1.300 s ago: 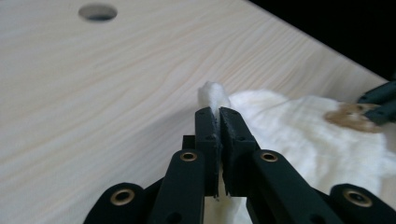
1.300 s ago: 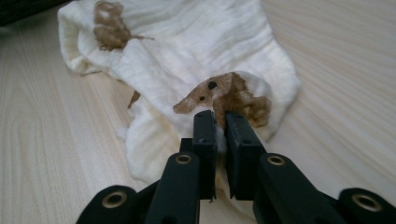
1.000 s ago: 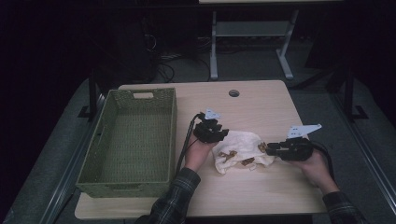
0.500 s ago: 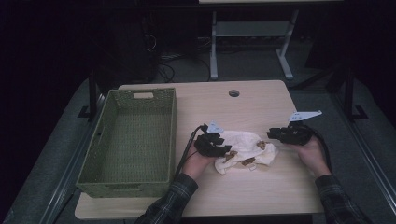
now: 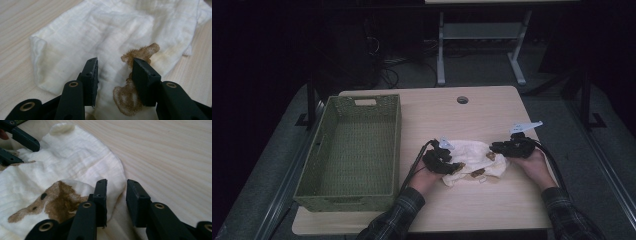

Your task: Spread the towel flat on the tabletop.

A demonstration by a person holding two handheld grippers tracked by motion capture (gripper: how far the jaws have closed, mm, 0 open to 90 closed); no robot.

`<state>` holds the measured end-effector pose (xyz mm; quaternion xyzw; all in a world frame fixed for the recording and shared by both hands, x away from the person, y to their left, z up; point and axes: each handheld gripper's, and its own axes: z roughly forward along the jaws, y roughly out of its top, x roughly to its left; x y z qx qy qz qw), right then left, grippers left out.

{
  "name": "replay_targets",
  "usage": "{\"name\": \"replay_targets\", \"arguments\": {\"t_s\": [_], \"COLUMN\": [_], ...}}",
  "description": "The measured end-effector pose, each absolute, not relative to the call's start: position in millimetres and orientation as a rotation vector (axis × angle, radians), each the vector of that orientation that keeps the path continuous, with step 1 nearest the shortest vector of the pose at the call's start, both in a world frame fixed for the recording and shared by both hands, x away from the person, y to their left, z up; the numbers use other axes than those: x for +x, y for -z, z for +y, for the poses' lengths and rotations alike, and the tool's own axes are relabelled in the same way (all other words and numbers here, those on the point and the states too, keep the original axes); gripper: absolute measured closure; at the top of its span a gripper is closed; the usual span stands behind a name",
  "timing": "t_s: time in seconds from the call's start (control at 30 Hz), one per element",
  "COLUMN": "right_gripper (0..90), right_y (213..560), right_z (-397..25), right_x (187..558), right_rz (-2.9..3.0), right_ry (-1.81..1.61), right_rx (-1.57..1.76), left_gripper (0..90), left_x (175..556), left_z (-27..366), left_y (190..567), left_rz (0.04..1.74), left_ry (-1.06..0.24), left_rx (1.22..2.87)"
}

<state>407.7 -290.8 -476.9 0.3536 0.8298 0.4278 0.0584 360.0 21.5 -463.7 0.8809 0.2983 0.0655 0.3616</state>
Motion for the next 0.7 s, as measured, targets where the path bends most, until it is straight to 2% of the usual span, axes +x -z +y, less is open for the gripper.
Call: {"name": "replay_targets", "arguments": {"t_s": [0.1,0.2,0.53,0.7], "right_gripper": [76.7,87.5,89.2,89.3], "right_y": [480,480,449,429], "right_z": [-288,-287,-302,-292], "right_x": [408,407,397,385], "right_rz": [2.535,2.545,2.440,2.453], "right_ry": [-1.282,-1.260,-1.335,-1.351], "right_rx": [1.078,1.063,1.025,0.943], "left_gripper": [56.0,55.9,55.9,55.8], "left_x": [360,360,361,361], "left_z": [21,21,21,21], "left_y": [464,465,465,466], "left_rz": [0.760,0.763,0.761,0.758], "left_ry": [-0.179,-0.175,-0.167,-0.168], "left_rx": [2.282,2.277,2.270,2.270]}}
